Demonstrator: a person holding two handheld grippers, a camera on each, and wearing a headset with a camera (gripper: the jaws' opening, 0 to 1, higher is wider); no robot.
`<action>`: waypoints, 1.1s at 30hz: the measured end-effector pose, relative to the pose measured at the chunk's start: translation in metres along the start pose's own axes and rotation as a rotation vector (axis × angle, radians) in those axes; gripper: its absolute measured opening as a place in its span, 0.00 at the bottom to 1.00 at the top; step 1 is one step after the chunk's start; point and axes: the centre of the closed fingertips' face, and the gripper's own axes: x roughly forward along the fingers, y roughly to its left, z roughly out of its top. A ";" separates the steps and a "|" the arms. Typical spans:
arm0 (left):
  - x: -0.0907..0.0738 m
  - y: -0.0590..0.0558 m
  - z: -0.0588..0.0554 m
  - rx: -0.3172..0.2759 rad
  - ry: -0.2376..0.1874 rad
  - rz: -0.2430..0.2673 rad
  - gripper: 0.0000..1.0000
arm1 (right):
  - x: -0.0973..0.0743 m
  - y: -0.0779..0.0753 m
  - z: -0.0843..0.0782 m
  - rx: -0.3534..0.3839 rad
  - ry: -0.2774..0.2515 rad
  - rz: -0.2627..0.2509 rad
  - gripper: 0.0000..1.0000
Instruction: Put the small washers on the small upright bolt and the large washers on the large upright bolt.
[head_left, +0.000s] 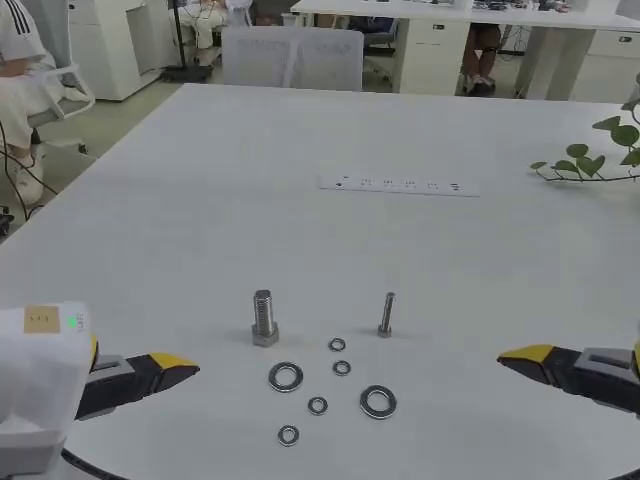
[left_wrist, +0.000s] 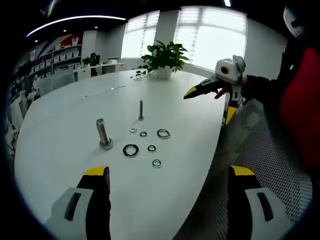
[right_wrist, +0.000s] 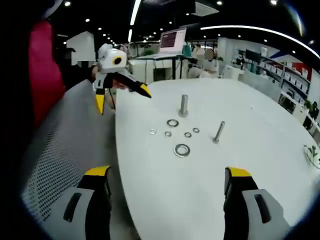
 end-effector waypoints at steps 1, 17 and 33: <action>0.000 0.000 0.000 0.000 0.000 0.000 0.99 | 0.000 0.000 0.000 -0.001 0.001 0.001 0.95; 0.001 0.001 0.000 0.017 0.000 0.007 0.98 | 0.001 0.000 0.003 -0.010 0.013 0.010 0.92; 0.003 -0.001 0.002 0.053 0.011 0.011 0.97 | 0.004 0.001 0.007 -0.033 0.070 0.047 0.83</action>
